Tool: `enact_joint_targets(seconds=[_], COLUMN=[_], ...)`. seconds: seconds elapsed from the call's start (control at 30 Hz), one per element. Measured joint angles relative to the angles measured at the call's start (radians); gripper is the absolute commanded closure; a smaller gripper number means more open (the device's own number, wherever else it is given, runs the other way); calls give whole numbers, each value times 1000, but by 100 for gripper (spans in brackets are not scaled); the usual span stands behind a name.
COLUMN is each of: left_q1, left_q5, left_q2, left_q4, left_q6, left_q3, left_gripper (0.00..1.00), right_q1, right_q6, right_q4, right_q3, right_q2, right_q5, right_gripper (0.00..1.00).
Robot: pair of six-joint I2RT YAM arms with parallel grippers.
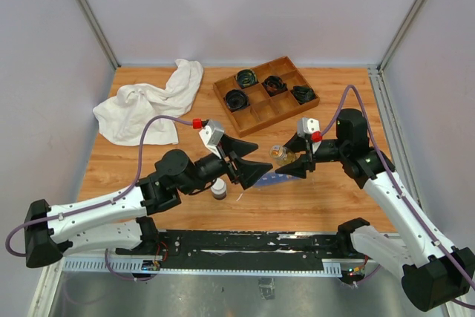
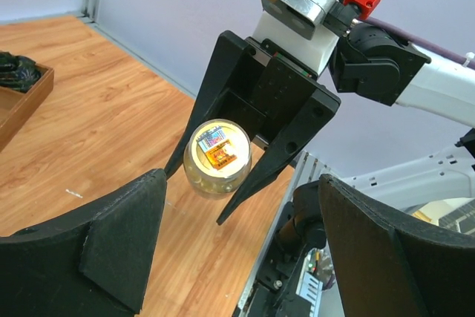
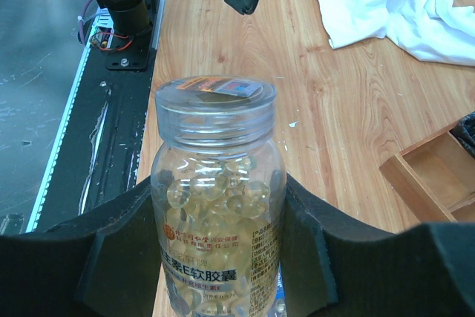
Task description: Sort the pills into containers
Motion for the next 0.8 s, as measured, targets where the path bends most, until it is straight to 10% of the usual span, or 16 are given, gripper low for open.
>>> enact_joint_targets(seconds=[0.8], left_q1=[-93], left_q5=[-246], left_q2=[219], left_q4=[-171], left_q6=[72], left_q3=[270], left_gripper=[31], right_q1=[-2], right_q6=[-15], right_q4=[-2], right_q3=[0], right_q2=[7], right_q5=[9], right_gripper=[94])
